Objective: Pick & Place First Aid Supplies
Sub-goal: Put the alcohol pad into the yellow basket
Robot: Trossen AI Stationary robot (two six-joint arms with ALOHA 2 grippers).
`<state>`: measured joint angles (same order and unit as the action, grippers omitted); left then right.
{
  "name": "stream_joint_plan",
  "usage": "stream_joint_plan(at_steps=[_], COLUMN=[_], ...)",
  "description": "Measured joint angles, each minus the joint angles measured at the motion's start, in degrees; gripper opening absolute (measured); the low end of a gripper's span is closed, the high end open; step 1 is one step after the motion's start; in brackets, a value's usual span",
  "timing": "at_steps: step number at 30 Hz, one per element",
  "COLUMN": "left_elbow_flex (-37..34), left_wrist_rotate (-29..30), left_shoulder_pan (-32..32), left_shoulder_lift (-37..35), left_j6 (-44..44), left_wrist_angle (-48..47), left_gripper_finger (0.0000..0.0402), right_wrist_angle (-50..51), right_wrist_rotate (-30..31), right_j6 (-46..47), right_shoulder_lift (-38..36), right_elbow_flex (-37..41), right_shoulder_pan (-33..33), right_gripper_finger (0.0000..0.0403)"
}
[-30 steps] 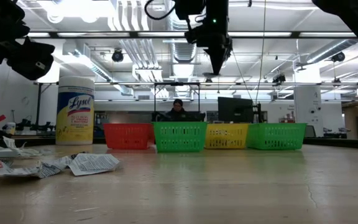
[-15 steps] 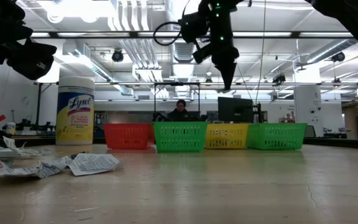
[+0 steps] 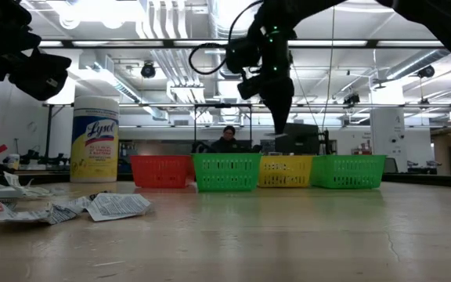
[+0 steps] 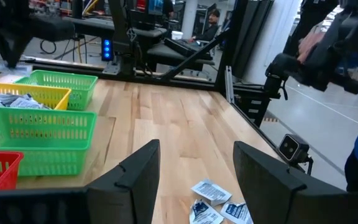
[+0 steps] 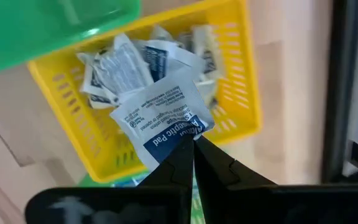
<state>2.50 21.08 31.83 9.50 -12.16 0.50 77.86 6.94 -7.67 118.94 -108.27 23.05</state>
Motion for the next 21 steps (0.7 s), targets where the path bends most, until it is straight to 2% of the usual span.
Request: stream_joint_plan(at_steps=[10,21], left_elbow_flex=[0.0,0.0], left_wrist_rotate=[0.0,0.0], left_shoulder_pan=[0.0,0.0], left_shoulder_lift=[0.0,0.0], left_j6=[0.0,0.0], left_wrist_angle=[0.0,0.6], left_gripper_finger=[0.0197,0.0197], right_wrist_angle=[-5.6,-12.3], right_wrist_rotate=[-1.6,-4.4], right_j6=[1.3,1.3], right_shoulder_lift=[0.1,0.1], right_elbow_flex=[8.3,12.9], right_shoulder_pan=[0.0,0.1], right_gripper_finger=[0.0008,0.0008])
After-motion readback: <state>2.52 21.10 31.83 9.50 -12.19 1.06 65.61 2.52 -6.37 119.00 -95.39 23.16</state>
